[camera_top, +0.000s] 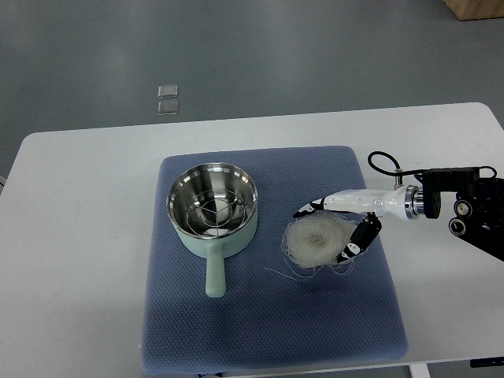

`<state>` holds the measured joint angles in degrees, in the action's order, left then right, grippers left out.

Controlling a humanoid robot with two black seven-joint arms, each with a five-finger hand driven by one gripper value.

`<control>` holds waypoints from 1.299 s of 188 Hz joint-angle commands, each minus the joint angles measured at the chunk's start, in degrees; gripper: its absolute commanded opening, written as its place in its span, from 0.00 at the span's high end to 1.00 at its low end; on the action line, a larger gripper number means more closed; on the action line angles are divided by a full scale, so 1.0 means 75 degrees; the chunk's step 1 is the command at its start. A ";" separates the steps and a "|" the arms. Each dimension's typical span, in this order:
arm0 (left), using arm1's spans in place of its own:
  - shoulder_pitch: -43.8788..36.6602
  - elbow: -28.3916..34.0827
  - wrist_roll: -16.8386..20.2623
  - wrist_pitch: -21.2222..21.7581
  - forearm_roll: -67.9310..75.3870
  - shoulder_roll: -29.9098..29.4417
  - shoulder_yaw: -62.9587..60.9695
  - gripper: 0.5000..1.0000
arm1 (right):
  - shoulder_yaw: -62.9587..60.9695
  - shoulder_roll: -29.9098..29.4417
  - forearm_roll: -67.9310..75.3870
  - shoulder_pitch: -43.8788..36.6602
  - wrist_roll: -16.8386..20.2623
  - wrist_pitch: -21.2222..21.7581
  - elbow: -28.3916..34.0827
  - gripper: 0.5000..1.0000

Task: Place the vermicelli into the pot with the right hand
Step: 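Close the right hand fingers around the vermicelli bundle, then lift the vermicelli with the right hand and carry it over the saucepan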

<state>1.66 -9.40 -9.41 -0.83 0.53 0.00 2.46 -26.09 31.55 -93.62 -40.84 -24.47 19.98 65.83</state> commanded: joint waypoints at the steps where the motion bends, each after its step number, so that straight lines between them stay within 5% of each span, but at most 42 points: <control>1: 0.0001 0.0000 0.0000 0.0005 0.0000 0.0000 0.0000 0.00 | -0.0002 -0.0034 0.0015 0.0008 -0.0007 0.0031 0.0000 0.41; 61: 0.0001 0.0000 0.0000 0.0005 0.0000 0.0000 0.0000 0.00 | -0.0026 0.0013 0.0097 -0.0015 -0.0101 0.0020 0.0000 0.93; 187: 0.0001 0.0000 0.0000 0.0005 0.0000 0.0000 -0.0012 0.00 | -0.0729 0.0259 0.1433 -0.1351 -0.0101 0.0196 -0.0035 0.90; 220: 0.0001 0.0000 0.0000 0.0005 0.0000 0.0000 -0.0012 0.00 | -0.0729 0.0013 0.1456 -0.2042 -0.0019 0.0172 -0.0152 0.90; 244: -0.0011 0.0000 0.0000 0.0005 0.0000 0.0000 -0.0012 0.00 | -0.0658 -0.0878 0.1433 -0.2535 0.0005 0.0219 -0.0656 0.90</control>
<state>1.67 -9.40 -9.39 -0.82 0.53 0.00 2.38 -31.53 29.66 -82.72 -57.30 -24.59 21.35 63.73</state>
